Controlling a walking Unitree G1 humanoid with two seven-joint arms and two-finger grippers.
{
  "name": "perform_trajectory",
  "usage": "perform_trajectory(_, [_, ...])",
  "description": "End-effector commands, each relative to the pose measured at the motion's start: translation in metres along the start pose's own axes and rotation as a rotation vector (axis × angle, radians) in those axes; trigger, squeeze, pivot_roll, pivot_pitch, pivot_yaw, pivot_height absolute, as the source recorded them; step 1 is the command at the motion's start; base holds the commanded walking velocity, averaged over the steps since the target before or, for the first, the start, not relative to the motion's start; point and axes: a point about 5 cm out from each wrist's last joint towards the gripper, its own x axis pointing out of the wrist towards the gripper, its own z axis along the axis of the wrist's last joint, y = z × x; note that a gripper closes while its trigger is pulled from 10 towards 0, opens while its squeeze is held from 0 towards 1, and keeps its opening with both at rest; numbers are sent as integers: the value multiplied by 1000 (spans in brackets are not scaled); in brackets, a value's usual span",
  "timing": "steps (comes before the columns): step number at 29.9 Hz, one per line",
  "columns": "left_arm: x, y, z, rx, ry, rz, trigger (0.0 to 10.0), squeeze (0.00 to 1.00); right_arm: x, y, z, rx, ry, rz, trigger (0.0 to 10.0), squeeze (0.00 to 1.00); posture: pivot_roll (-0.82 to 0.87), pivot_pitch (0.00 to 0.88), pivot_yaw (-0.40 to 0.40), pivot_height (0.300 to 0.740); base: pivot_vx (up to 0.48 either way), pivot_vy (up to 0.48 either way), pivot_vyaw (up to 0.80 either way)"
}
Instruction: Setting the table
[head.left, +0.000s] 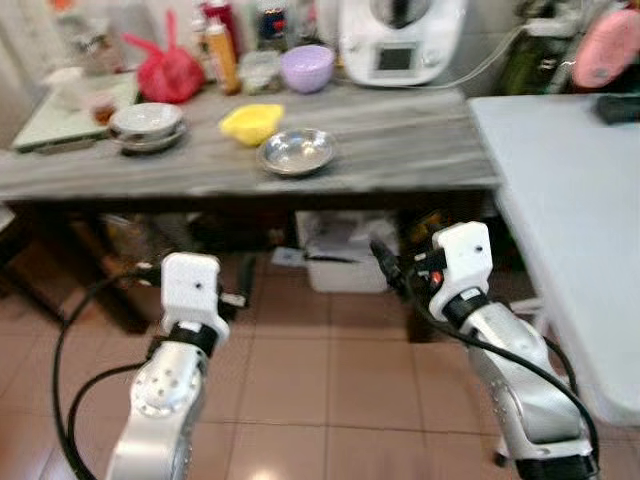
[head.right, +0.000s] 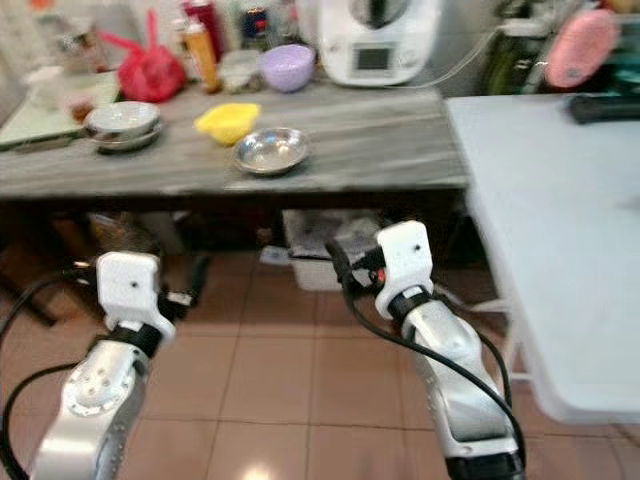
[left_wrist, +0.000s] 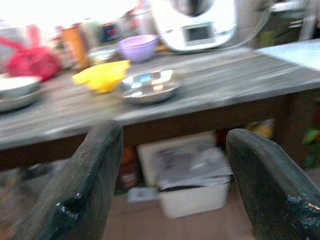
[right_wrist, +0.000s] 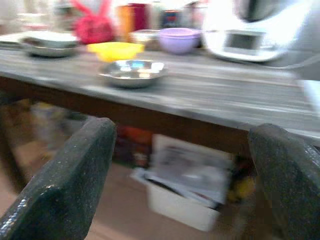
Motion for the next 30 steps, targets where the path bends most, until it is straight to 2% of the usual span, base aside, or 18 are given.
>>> perform_trajectory(1, [-1, 5, -4, 9, 21, 13, 10000, 0, 2, 6, 0, 8, -2, 15, 10000, 0, -102, 40, 89, 740, 0, -371, -700])
perform_trajectory(13, [1, 3, -4, 15, 19, 0, 10000, 0, 2, 6, 2, 7, -9, 13, 10000, 0, -106, 41, 92, 740, 0, -371, -619])
perform_trajectory(25, [8, 0, -2, 26, 8, -13, 10000, 0, 3, 9, 5, -29, -25, 38, 10000, 0, -108, 39, 85, 740, 0, -367, 0])
perform_trajectory(30, [10, 1, -3, 28, 8, -10, 10000, 0, 2, 10, 5, -31, -26, 39, 10000, 0, -111, 40, 86, 740, 0, -337, 569])
